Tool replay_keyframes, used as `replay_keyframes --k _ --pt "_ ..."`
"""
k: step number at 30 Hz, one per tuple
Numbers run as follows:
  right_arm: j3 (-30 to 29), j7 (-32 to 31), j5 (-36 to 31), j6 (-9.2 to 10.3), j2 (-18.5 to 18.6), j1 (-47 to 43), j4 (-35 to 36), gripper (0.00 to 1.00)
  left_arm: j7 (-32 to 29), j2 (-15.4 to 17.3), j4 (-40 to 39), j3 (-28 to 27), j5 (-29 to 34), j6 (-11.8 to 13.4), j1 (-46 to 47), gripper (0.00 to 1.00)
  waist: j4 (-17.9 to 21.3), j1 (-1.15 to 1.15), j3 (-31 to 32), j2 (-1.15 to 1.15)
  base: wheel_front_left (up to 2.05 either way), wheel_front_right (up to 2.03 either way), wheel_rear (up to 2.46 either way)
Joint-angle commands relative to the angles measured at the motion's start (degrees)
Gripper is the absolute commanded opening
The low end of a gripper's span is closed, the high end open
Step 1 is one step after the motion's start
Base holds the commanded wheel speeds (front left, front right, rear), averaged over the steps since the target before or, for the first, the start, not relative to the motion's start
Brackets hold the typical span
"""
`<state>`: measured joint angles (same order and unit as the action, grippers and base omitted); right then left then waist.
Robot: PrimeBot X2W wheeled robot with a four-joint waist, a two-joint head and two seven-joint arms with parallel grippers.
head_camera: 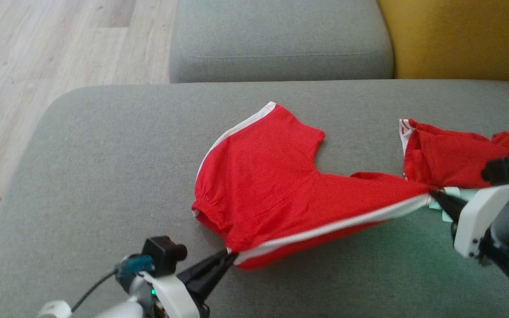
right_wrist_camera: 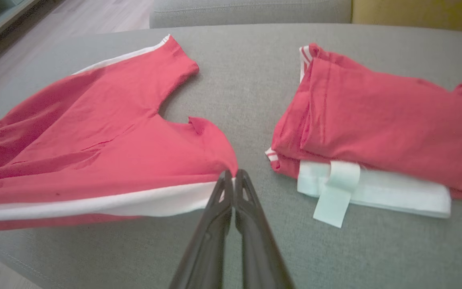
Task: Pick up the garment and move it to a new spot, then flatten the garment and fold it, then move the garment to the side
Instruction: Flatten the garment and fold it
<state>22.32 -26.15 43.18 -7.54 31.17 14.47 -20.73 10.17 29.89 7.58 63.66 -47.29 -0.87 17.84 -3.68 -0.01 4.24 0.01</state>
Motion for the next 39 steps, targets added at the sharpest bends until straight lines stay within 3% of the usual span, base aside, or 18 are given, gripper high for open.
replay_keyframes --k 1,10,16,25,39 --pt "-1.6 -0.4 -1.6 0.05 1.4 2.1 3.2 0.00 0.4 2.1 -1.9 -3.6 -0.7 0.7 3.4 0.00 -0.6 0.01 -0.6 -0.01 0.00 0.00 0.00" --pt "-6.4 -3.5 -8.9 0.05 -2.3 6.9 6.9 0.00 0.5 1.9 -2.7 -7.0 -1.6 1.9 7.6 0.00 -4.3 0.01 -4.6 -0.01 0.00 0.00 0.00" --pt "-5.9 -4.0 -13.4 0.05 -4.0 15.1 5.1 0.00 1.0 0.3 -0.1 -9.0 -2.0 1.5 11.5 0.00 -7.7 0.01 -9.1 -0.01 0.00 0.00 0.00" --pt "-0.2 -1.6 -17.8 0.05 -4.7 29.3 -3.2 0.00 1.4 -2.9 6.0 -10.2 -1.9 -0.1 17.4 0.00 -12.3 0.01 -16.1 -0.01 0.00 0.00 0.00" --pt "13.9 6.3 -21.1 0.05 -5.4 47.5 -20.7 0.00 3.6 -11.1 19.8 -9.6 -0.2 -4.3 25.6 0.00 -18.0 0.01 -24.9 -0.01 0.00 0.00 0.00"
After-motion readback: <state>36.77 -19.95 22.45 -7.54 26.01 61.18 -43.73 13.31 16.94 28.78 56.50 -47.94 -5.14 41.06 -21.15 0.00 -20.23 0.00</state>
